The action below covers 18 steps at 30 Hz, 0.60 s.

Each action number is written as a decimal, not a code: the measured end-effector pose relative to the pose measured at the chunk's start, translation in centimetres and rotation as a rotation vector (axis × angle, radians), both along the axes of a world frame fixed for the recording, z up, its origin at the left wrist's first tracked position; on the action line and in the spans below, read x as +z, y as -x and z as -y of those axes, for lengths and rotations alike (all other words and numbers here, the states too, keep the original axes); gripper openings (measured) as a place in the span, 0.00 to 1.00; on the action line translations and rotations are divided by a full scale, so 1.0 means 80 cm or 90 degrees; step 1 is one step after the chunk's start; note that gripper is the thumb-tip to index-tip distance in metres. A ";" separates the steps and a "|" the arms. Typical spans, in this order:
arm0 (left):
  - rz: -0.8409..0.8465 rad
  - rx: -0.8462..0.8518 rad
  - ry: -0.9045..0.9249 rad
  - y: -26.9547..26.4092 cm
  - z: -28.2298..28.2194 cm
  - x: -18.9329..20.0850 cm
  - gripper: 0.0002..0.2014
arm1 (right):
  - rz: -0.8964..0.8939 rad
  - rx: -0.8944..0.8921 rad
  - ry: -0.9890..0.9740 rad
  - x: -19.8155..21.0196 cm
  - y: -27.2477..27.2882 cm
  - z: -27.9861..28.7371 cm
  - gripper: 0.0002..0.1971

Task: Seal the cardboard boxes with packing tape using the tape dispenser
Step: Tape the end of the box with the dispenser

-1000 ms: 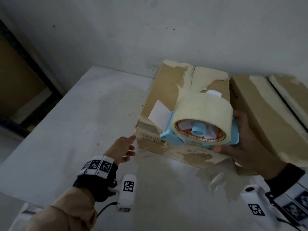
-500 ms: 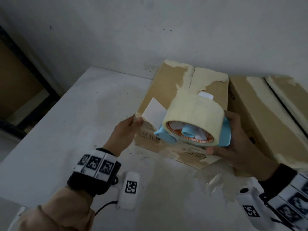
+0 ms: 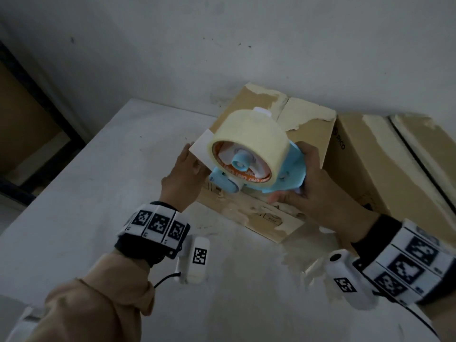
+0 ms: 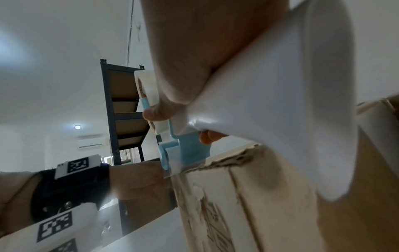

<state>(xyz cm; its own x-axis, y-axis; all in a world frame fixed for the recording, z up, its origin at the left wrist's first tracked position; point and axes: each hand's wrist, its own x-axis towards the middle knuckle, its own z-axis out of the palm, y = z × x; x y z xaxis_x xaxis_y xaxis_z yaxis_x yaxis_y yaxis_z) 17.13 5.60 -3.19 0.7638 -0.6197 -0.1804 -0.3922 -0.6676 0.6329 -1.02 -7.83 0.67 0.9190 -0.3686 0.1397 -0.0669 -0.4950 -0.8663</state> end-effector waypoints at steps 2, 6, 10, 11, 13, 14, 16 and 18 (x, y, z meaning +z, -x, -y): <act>0.024 -0.011 -0.048 -0.003 0.001 -0.003 0.25 | 0.004 0.006 -0.006 0.001 0.001 0.000 0.38; 0.082 -0.038 -0.135 -0.008 -0.001 -0.010 0.26 | -0.011 0.006 0.012 0.000 0.008 0.000 0.39; 0.078 -0.050 -0.169 -0.007 -0.004 -0.006 0.29 | 0.004 0.003 -0.021 0.000 0.033 0.005 0.38; 0.077 -0.053 -0.171 -0.007 -0.004 -0.005 0.30 | 0.012 -0.006 -0.028 0.001 0.043 0.008 0.39; 0.075 -0.056 -0.170 -0.008 -0.004 -0.004 0.31 | 0.018 -0.035 -0.022 0.000 0.066 0.016 0.42; 0.074 -0.055 -0.172 -0.008 -0.003 -0.003 0.31 | 0.014 -0.053 -0.015 -0.001 0.078 0.020 0.43; 0.082 -0.054 -0.181 -0.007 -0.003 -0.003 0.31 | 0.007 -0.077 -0.010 -0.005 0.095 0.023 0.40; 0.095 -0.055 -0.184 -0.004 -0.004 -0.002 0.31 | 0.002 -0.080 -0.015 -0.008 0.102 0.025 0.38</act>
<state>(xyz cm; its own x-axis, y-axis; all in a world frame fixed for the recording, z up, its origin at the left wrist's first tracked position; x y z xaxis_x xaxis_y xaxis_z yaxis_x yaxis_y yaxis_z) 17.44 5.94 -3.39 0.7418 -0.6226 -0.2491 -0.5288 -0.7716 0.3536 -9.21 -9.85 0.03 0.8653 -0.4835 0.1320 -0.1243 -0.4622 -0.8780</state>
